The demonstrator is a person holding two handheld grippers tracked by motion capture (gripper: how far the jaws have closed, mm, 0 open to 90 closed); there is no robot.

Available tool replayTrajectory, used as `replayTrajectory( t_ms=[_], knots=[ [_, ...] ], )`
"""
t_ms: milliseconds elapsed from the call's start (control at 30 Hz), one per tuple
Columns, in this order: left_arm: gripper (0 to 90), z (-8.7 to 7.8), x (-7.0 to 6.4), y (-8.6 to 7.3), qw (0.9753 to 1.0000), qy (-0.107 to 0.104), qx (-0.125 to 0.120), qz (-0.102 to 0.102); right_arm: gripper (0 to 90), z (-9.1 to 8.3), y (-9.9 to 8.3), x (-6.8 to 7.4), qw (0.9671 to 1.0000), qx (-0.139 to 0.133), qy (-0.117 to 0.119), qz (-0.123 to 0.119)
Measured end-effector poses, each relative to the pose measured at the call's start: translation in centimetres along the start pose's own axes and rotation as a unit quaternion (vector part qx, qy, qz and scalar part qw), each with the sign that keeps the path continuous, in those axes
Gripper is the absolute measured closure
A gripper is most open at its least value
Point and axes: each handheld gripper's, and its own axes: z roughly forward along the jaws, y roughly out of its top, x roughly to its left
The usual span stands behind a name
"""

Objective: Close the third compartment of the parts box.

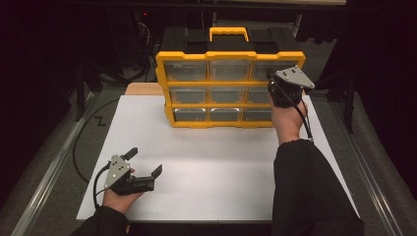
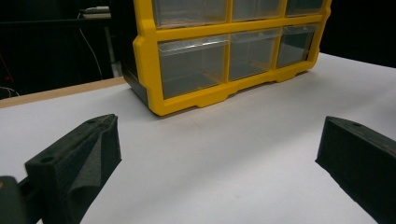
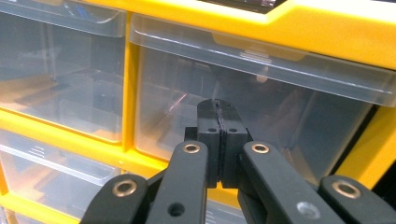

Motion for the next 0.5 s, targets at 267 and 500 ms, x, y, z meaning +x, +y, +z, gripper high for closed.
replayTrajectory(
  t_ms=[267, 500],
  knots=[
    [0.3, -0.1, 0.1, 0.0, 1.0, 0.0, 0.0, 0.0, 90.0, -0.3, 0.4, 0.4, 0.9999, 0.002, 0.012, -0.003],
    [0.3, 0.0, 0.0, 0.0, 1.0, 0.0, 0.001, 0.002, 85.3, -1.4, 0.1, 0.5, 0.9996, 0.014, 0.023, -0.009]
  ],
)
